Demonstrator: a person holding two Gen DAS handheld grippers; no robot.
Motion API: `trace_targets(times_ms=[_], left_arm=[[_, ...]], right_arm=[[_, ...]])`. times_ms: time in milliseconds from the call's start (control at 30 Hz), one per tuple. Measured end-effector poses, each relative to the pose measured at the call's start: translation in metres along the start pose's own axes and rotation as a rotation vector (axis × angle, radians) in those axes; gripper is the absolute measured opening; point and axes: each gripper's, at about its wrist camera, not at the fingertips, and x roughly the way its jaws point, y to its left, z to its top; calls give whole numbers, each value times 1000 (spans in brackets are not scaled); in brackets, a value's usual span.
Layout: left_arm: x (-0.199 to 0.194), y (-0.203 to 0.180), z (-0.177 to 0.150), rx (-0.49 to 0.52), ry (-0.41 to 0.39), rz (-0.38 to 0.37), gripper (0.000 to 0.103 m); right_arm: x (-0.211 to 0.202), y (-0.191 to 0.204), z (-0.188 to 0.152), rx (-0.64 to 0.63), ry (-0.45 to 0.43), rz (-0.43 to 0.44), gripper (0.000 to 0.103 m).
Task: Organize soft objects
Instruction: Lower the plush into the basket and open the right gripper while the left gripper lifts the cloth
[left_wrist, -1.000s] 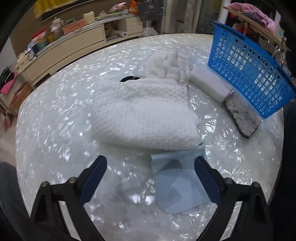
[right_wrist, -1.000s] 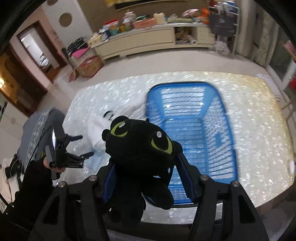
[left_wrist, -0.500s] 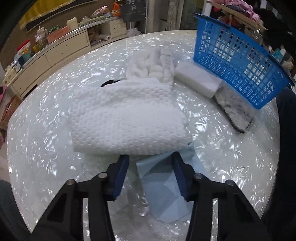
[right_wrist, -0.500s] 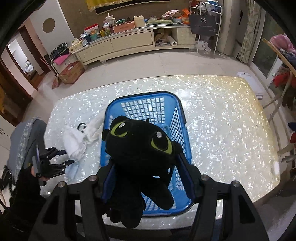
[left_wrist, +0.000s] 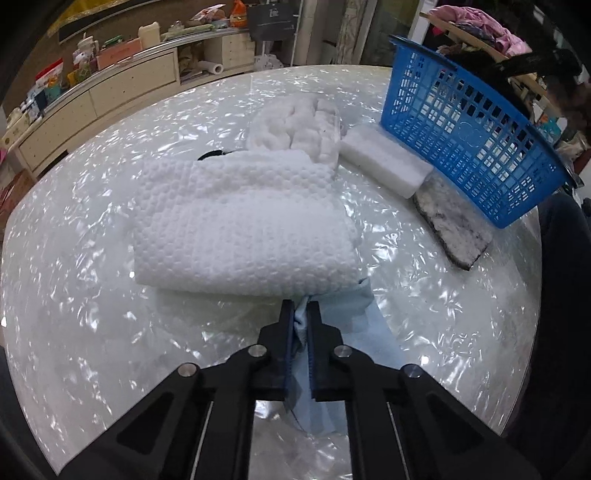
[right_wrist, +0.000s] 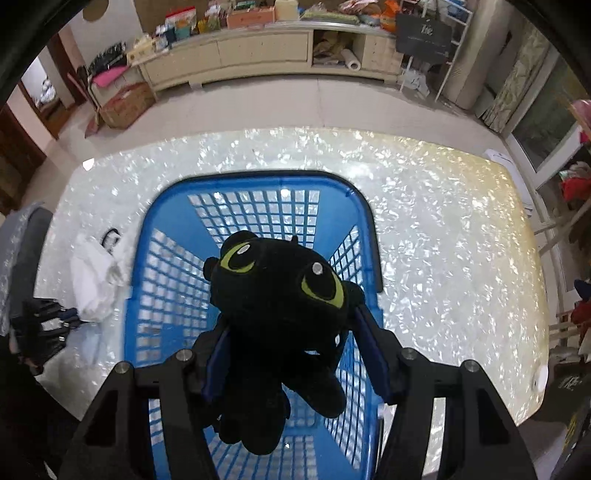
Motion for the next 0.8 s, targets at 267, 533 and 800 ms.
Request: trace_targets(times_ms=[267, 533, 800], left_arm=[[-25, -3, -8, -98, 2, 19, 4], [-58, -21, -2, -156, -11, 25, 4], [-82, -38, 10, -173, -14, 46, 4]], right_arm=[[47, 0, 12, -71, 48, -33, 61], [55, 18, 8, -168, 33, -58, 65], [45, 15, -5, -164, 8, -64, 81]])
